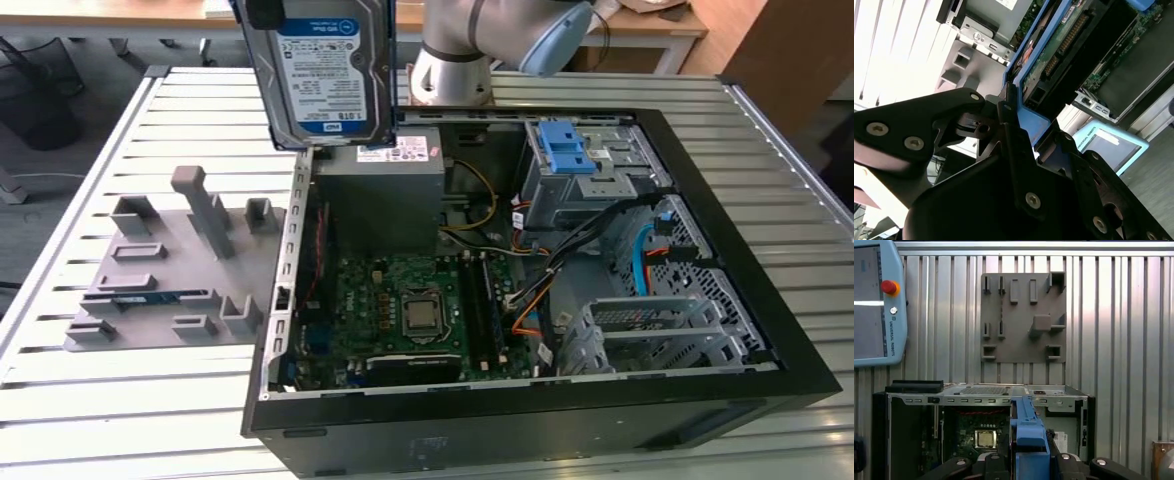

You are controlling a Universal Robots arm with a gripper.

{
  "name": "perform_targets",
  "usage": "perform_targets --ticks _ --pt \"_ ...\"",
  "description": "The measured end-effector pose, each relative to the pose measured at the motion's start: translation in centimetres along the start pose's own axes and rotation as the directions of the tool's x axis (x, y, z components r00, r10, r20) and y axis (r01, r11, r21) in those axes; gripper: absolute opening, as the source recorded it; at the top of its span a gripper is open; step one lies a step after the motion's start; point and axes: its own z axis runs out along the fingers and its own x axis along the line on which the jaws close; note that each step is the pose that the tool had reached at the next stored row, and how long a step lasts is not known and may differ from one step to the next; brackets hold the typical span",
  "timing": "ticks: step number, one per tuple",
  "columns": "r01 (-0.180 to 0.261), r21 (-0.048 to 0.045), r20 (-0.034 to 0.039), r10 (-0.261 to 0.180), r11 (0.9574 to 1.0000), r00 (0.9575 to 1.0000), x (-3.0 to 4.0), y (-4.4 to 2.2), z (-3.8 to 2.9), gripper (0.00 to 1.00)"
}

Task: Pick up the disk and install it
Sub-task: 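Pick up the disk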

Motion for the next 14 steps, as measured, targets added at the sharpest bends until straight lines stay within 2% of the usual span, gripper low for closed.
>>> perform_targets --ticks 7,14 --pt "0.0 -0.0023 -0.0001 0.0 1.0 1.0 0.14 -1.54 0.0 0.36" --pt "0.0 -0.0033 -0.0001 0.0 1.0 1.0 0.22 -2.65 0.0 0.36"
